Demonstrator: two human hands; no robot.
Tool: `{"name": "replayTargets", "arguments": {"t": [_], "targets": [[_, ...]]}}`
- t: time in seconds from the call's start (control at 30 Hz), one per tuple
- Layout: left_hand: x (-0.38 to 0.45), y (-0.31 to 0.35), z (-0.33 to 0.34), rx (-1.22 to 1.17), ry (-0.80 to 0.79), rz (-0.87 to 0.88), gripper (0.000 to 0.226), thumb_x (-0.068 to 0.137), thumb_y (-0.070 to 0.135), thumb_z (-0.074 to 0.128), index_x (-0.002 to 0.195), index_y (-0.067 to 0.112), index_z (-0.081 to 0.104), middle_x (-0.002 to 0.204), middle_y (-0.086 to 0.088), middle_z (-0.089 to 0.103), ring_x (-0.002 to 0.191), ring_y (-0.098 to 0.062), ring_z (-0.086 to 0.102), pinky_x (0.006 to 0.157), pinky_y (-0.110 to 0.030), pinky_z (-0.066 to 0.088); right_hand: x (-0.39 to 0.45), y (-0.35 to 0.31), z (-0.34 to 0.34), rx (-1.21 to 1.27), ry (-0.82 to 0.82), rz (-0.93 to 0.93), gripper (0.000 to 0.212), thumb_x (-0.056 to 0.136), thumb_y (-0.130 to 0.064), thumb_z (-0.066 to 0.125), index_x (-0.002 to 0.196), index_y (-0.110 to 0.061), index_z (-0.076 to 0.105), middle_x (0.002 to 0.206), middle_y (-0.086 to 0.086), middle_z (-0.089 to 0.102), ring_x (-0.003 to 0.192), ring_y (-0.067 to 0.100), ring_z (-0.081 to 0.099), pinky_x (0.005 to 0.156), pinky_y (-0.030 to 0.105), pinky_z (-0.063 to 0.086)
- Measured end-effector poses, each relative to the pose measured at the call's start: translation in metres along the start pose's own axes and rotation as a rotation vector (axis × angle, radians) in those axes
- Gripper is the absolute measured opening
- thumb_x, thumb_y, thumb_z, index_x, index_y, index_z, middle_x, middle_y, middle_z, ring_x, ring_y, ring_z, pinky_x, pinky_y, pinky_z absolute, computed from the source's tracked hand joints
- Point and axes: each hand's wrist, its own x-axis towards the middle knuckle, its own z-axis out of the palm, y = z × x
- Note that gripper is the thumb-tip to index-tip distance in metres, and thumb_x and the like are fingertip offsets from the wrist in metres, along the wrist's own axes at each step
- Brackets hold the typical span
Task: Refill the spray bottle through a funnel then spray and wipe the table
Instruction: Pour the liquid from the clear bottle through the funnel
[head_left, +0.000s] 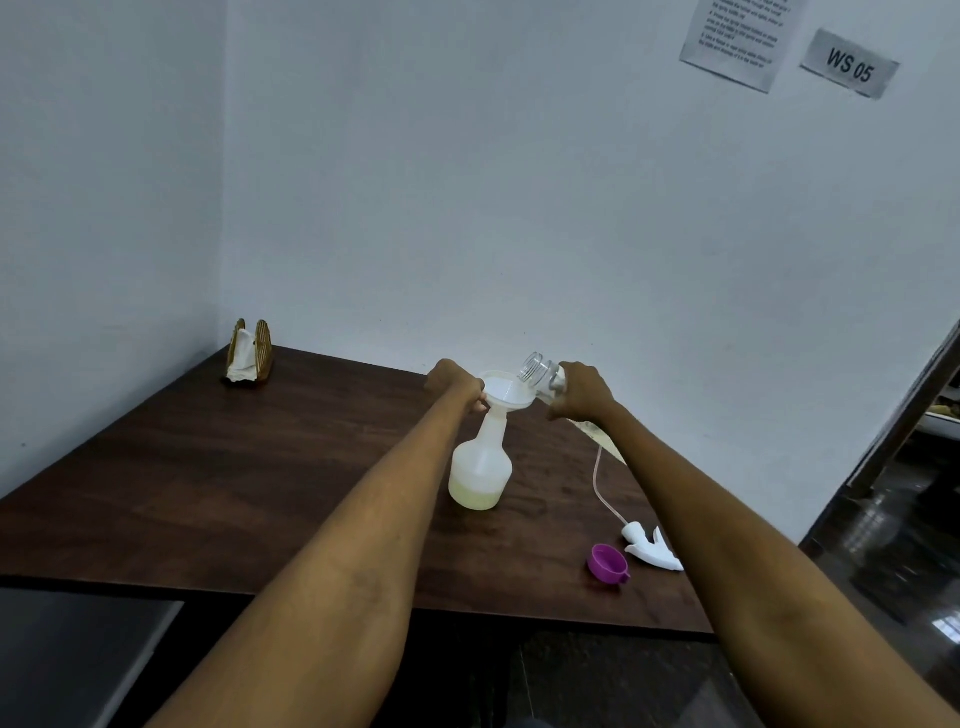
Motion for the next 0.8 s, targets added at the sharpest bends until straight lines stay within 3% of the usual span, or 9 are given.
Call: {"name": "replayTargets", "arguments": {"t": [0.1,0.2,0.27,0.47,0.6,0.8], "targets": [[0.0018,-0.0005,0.0008,-0.013,0.005,0.008,0.03,0.085,-0.001,0.059,0.056,0.003,0.051,0.045,-0.005,0.056,0.017,-0.005,0.043,0.051,-0.024,0.053,0.0005,0.003,0.001,0.002,-0.002,0.015,0.038,0.063,-0.012,0.076,0.091,-0.008,0.05,0.092,0.007,0.054,0.085,0.021,0.046,0.066,0.028,0.038],[0.0037,-0.0005,0.0021,-0.012,-0.001,-0.012,0.03,0.084,-0.002,0.059,0.055,0.002,0.05,0.025,0.001,0.047,0.016,-0.006,0.044,0.054,-0.026,0.054,-0.0005,0.0065,0.0004,-0.03,-0.004,0.022,0.045,0.062,-0.011,0.075,0.103,-0.003,0.056,0.098,0.009,0.061,0.091,0.026,0.054,0.067,0.027,0.04],[0.0048,-0.001,0.0031,-0.018,-0.003,-0.015,0.031,0.084,-0.002,0.059,0.054,0.001,0.051,0.022,0.002,0.044,0.016,-0.006,0.043,0.057,-0.027,0.055,-0.0012,0.0079,-0.0007,-0.054,-0.004,0.019,0.045,0.063,-0.011,0.074,0.104,-0.003,0.056,0.101,0.011,0.063,0.09,0.026,0.054,0.066,0.027,0.039],[0.0058,-0.0025,0.0041,-0.012,0.001,0.005,0.032,0.085,-0.002,0.06,0.054,0.001,0.051,0.05,-0.008,0.056,0.016,-0.006,0.043,0.055,-0.026,0.054,-0.0035,0.0072,-0.0026,-0.094,-0.002,0.011,0.042,0.064,-0.012,0.073,0.101,-0.004,0.055,0.102,0.011,0.064,0.082,0.022,0.049,0.064,0.025,0.037],[0.0065,-0.0015,0.0043,0.004,-0.006,-0.02,0.034,0.085,-0.001,0.06,0.053,0.001,0.051,0.024,0.0,0.046,0.016,-0.006,0.043,0.056,-0.027,0.055,-0.0053,0.0039,-0.0034,-0.12,0.006,-0.017,0.034,0.064,-0.01,0.072,0.09,-0.009,0.049,0.101,0.011,0.063,0.079,0.022,0.048,0.056,0.022,0.031],[0.006,-0.0004,0.0034,0.025,-0.029,-0.022,0.035,0.086,0.0,0.06,0.052,0.001,0.053,0.021,0.002,0.044,0.016,-0.006,0.043,0.055,-0.025,0.054,-0.0074,-0.0002,-0.0058,-0.16,0.018,-0.037,0.036,0.065,-0.01,0.071,0.085,-0.011,0.042,0.097,0.012,0.063,0.079,0.023,0.048,0.058,0.024,0.033]]}}
